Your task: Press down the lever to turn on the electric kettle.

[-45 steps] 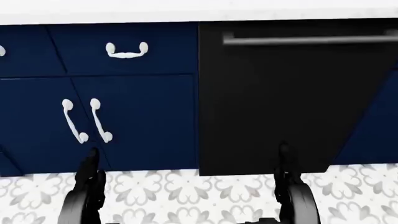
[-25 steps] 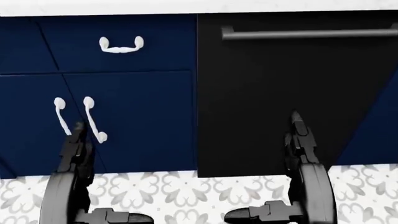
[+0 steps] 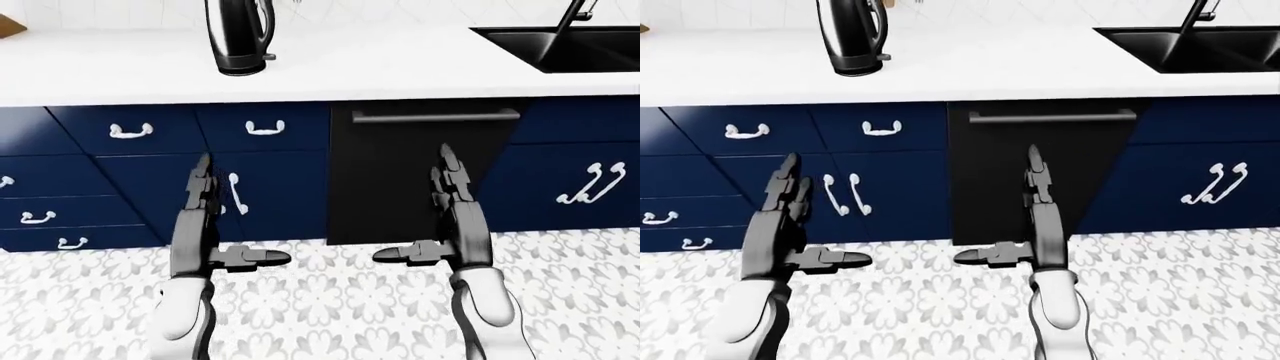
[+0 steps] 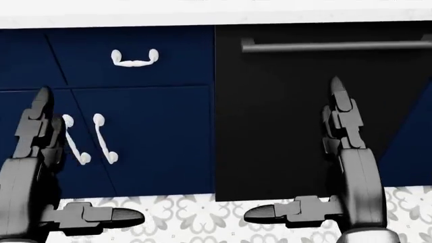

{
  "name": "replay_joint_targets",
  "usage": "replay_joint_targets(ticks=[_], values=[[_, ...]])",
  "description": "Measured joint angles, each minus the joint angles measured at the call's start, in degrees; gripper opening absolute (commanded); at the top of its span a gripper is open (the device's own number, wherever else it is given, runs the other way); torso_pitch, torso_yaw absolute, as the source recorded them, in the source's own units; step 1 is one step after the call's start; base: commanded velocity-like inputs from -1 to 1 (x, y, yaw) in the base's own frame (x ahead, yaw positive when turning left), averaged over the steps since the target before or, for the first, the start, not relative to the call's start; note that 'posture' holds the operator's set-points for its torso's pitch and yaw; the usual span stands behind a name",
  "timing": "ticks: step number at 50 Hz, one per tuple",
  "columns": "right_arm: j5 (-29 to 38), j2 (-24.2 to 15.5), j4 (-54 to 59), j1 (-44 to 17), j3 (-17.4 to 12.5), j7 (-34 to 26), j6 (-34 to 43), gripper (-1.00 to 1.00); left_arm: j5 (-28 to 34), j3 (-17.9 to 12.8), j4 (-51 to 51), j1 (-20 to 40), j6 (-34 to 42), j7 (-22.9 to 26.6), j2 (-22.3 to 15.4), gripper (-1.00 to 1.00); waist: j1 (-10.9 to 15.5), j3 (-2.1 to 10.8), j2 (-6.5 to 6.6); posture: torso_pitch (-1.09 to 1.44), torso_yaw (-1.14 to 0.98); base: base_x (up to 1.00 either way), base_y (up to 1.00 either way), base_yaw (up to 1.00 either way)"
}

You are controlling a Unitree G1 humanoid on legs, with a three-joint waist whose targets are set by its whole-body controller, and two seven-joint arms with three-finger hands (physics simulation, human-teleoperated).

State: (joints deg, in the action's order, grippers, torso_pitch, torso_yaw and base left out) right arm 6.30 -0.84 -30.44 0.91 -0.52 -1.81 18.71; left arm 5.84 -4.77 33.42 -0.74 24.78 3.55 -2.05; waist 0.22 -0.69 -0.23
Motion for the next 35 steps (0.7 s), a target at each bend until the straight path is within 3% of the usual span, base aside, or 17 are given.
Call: replay_joint_targets(ticks=[11,18,24,29,31,35], values=[[0.8,0.3,-1.2,-0.3,-0.5,-0.6,2.0,1.0,0.4,-1.0,1.4,0.5,1.5,0.5,-0.2,1.0,0.1,-0.19,0.09,0.0,0.0,0.0,0.02,0.0],[-0.4,-0.1,-2.1,-0.1,-1.4,0.0,2.0,1.0,0.5,-0.1,2.1,0.2,1.8,0.8,0.1,1.0,-0.4,-0.96,2.6,0.0,0.0,0.0,0.14,0.0],[-0.9,0.3,-2.1,-0.2,0.0,-0.5,2.1,1.0,1.0,-1.4,2.1,-0.2,2.3,0.4,-0.2,1.0,-0.1,-0.97,1.09,0.0,0.0,0.0,0.14,0.0],[-0.7,0.0,-2.5,-0.4,-0.4,-0.1,1.7,1.0,1.1,-1.1,3.2,0.2,2.4,0.3,0.0,1.0,-0.4,-1.11,-2.37,0.0,0.0,0.0,0.13,0.0],[-0.5,-0.2,-2.1,-0.2,-0.9,0.1,1.7,1.0,1.0,-0.3,2.9,0.0,2.4,0.5,0.3,1.0,-0.9,-1.5,-1.05,0.0,0.0,0.0,0.14,0.0],[-0.2,-0.1,-1.2,0.0,-0.8,0.2,2.4,1.0,0.9,-0.4,2.4,0.4,3.2,0.9,0.1,1.0,-0.7,-1.01,-1.43,0.0,0.0,0.0,0.15,0.0]])
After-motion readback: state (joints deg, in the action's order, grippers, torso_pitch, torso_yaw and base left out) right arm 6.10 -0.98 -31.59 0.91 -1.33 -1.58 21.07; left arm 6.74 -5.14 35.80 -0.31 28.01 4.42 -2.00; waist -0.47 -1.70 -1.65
